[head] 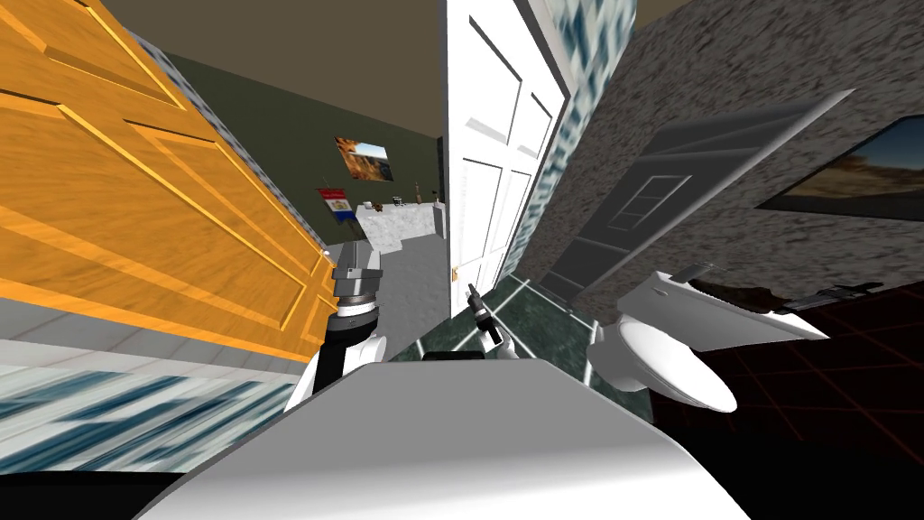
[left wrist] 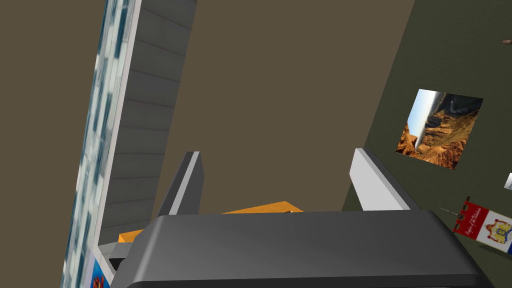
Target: Push the door open
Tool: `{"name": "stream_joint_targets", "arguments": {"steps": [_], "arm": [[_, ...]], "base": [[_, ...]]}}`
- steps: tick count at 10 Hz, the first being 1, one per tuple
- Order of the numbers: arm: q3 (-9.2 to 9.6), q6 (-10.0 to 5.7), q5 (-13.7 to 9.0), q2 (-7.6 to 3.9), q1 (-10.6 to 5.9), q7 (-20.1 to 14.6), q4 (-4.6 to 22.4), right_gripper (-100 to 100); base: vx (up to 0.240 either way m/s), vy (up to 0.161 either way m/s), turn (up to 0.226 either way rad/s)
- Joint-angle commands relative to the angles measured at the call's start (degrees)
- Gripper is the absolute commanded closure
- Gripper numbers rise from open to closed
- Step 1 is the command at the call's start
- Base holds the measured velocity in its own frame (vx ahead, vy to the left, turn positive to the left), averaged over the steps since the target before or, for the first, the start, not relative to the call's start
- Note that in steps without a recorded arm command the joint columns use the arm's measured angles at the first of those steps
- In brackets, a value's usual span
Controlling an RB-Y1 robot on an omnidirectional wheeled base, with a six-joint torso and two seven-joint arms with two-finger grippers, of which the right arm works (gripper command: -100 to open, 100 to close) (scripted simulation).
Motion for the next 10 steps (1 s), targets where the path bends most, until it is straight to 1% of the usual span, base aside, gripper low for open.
{"name": "stream_joint_targets", "arguments": {"steps": [1,2,3,8,9,10], "arm": [[0.70,-0.49,-0.06,0.22,-1.28,-0.36,2.86,-100],[1.10,-0.81,-0.11,0.32,-2.10,-0.60,4.45,-100],[1.10,-0.81,-0.11,0.32,-2.10,-0.60,4.92,-100],[2.92,-2.29,-0.34,0.89,-5.78,-1.69,13.22,-100],[2.92,-2.29,-0.34,0.89,-5.78,-1.69,13.22,-100],[3.26,-2.56,-0.38,1.01,-6.48,-1.90,14.77,-100]], "base": [[0.082,-0.069,0.072],[0.087,-0.068,0.079],[0.061,-0.046,0.028],[0.064,-0.054,0.065],[0.044,-0.045,0.025],[0.042,-0.038,0.035]]}}
